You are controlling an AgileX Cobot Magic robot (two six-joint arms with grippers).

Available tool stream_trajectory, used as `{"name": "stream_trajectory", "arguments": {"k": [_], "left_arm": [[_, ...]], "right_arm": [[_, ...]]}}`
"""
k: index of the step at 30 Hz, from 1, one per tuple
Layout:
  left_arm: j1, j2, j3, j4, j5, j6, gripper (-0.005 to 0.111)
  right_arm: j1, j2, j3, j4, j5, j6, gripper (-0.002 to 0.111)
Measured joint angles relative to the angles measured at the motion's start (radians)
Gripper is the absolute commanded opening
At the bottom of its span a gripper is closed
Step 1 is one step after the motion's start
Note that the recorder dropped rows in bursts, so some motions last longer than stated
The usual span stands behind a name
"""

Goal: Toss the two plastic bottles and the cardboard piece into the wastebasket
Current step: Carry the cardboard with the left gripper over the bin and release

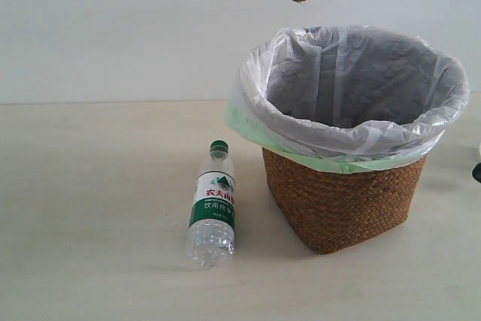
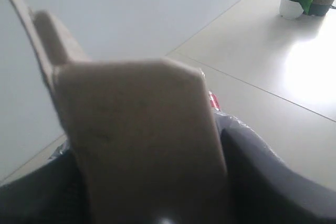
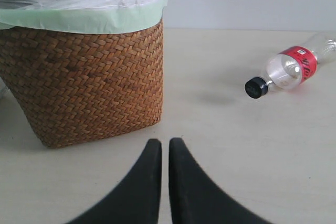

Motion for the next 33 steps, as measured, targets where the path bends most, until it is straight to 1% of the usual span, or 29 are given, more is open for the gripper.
{"name": "stream_trajectory", "arguments": {"k": [6, 8, 9, 10, 11, 13, 15, 17, 18, 20, 22, 24, 25, 28, 30, 31, 32, 33], "left_arm": [[0.000, 0.002, -0.002, 0.021, 0.004, 0.002, 0.028], [0.000, 0.002, -0.004, 0.064, 0.039, -0.006, 0.021], [0.000, 0.000, -0.004, 0.112, 0.060, -0.023, 0.014], [0.003, -0.007, -0.004, 0.176, 0.091, -0.058, 0.008], [0.006, -0.013, -0.004, 0.247, 0.121, -0.093, 0.004], [0.032, -0.037, -0.004, 0.372, 0.200, -0.180, 0.004], [0.072, -0.066, -0.004, 0.481, 0.268, -0.253, 0.004], [0.129, -0.103, -0.004, 0.638, 0.340, -0.374, 0.004], [0.147, -0.114, -0.004, 0.713, 0.381, -0.439, 0.004], [0.181, -0.134, -0.004, 0.941, 0.479, -0.550, 0.004], [0.195, -0.140, 0.003, 1.175, 0.593, -0.637, 0.004], [0.202, -0.140, 0.022, 1.352, 0.663, -0.685, 0.004], [0.202, -0.140, 0.026, 1.368, 0.670, -0.696, 0.004], [0.202, -0.140, 0.049, 1.301, 0.659, -0.717, 0.004], [0.200, -0.135, 0.062, 1.149, 0.609, -0.676, 0.004], [0.188, -0.118, 0.068, 0.894, 0.539, -0.578, 0.005], [0.176, -0.110, 0.073, 0.775, 0.482, -0.507, 0.013], [0.135, -0.093, 0.072, 0.531, 0.379, -0.406, 0.021]], "right_arm": [[0.000, 0.000, 0.000, 0.000, 0.000, 0.000, 0.002], [0.000, 0.000, 0.000, 0.000, 0.000, 0.000, 0.002], [0.000, 0.000, 0.000, 0.000, 0.000, 0.000, 0.002], [0.000, 0.000, 0.000, 0.000, 0.000, 0.000, 0.002], [0.000, 0.000, 0.000, 0.000, 0.000, 0.000, 0.002], [0.000, 0.000, 0.000, 0.000, 0.000, 0.000, 0.002], [0.000, 0.000, 0.000, 0.000, 0.000, 0.000, 0.002], [0.000, 0.000, 0.000, 0.000, 0.000, 0.000, 0.002], [0.000, 0.000, 0.000, 0.000, 0.000, 0.000, 0.002], [0.000, 0.000, 0.000, 0.000, 0.000, 0.000, 0.002], [0.000, 0.000, 0.000, 0.000, 0.000, 0.000, 0.002], [0.000, 0.000, 0.000, 0.000, 0.000, 0.000, 0.002], [0.000, 0.000, 0.000, 0.000, 0.000, 0.000, 0.002], [0.000, 0.000, 0.000, 0.000, 0.000, 0.000, 0.002], [0.000, 0.000, 0.000, 0.000, 0.000, 0.000, 0.002], [0.000, 0.000, 0.000, 0.000, 0.000, 0.000, 0.002], [0.000, 0.000, 0.000, 0.000, 0.000, 0.000, 0.002], [0.000, 0.000, 0.000, 0.000, 0.000, 0.000, 0.002]]}}
